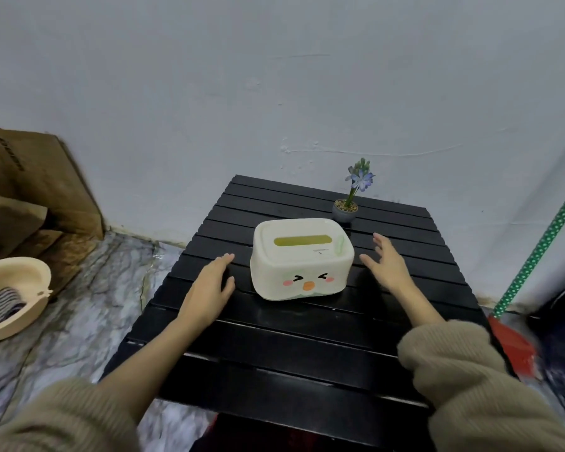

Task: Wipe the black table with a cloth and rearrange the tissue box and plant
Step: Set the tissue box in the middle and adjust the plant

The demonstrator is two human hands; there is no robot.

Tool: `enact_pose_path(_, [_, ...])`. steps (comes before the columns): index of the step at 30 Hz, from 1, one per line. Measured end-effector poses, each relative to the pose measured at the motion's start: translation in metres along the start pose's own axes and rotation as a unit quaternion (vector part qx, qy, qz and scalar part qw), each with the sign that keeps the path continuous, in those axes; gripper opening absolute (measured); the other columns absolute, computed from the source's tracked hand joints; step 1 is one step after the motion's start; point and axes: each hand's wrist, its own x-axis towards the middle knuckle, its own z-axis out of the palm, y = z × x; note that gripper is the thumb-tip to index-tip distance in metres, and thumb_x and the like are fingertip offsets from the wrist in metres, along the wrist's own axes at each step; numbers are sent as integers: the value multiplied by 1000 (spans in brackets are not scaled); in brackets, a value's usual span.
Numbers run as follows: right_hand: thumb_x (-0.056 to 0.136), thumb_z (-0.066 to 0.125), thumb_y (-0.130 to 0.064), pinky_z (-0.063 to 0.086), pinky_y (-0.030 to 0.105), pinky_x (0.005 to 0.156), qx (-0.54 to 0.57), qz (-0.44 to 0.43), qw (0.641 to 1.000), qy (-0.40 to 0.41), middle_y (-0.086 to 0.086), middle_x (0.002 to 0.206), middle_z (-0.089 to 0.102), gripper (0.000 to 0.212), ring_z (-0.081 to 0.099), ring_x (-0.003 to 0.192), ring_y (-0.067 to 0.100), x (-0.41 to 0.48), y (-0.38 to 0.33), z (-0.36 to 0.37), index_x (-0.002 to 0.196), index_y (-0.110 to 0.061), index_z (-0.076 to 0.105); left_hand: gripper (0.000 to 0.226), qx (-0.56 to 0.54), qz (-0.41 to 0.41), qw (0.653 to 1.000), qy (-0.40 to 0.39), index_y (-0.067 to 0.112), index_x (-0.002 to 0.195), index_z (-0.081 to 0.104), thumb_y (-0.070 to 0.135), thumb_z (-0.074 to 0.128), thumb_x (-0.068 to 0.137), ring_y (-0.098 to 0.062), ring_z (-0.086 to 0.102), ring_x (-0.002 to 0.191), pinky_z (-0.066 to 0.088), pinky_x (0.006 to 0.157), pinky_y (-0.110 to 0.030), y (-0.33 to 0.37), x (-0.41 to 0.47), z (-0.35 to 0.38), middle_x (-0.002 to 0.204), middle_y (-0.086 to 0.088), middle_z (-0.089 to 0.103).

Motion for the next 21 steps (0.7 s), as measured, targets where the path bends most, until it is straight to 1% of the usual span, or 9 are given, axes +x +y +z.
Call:
enact_pose_path(4, [83,64,-19,30,37,109,-3,10,1000,7,13,147,36,68,35,134,25,36,8,5,139,-9,27,45,34,-9,999,14,23,137,33,22,43,93,-16,29,138,32,109,-37,-1,3,8,147,-5,39])
enact_pose_path(7, [79,68,-26,29,39,111,-15,14,1000,11,13,148,34,76,33,135,26,65,12,12,139,-9,25,45,74,3,997,15,22,137,33,24,42,93,-17,30,138,33,108,-37,2,2,11,147,-5,38])
enact_pose_path(10, [77,70,-27,27,41,113,0,12,1000,12,15,150,29,84,29,137,28,94,10,23,141,-8,20,46,80,-9,997,21,22,138,31,25,42,93,-17,28,139,31,110,-37,2,3,12,148,-3,36])
enact_pose_path(12, [75,72,-28,26,41,114,6,6,1000,20,15,152,24,91,25,139,28,112,6,29,142,-7,15,47,84,-19,996,25,23,138,31,25,42,93,-16,27,139,32,109,-36,3,4,13,149,0,36])
enact_pose_path(14, [74,74,-28,25,40,115,14,-2,999,33,15,152,23,94,25,139,28,127,2,36,143,-5,14,46,87,-20,996,27,24,138,31,24,42,93,-15,28,139,34,107,-36,4,4,14,148,1,36])
enact_pose_path(16, [73,75,-26,25,38,113,15,-10,999,48,16,150,27,92,27,137,29,138,-2,43,141,-4,18,46,88,-19,996,29,25,138,31,24,42,93,-15,28,139,35,106,-35,5,4,14,147,1,37])
enact_pose_path(18, [73,75,-21,28,36,109,6,-22,997,69,18,145,33,84,32,133,30,143,-4,49,138,-3,26,46,88,-18,995,33,26,137,32,23,43,93,-14,29,138,36,105,-34,5,4,14,147,2,38])
enact_pose_path(21, [72,74,-15,34,36,103,-5,-34,993,113,21,134,44,71,41,125,33,145,-3,51,131,-1,38,45,89,-11,995,39,25,136,33,22,43,92,-13,31,137,36,105,-33,4,4,14,146,2,40])
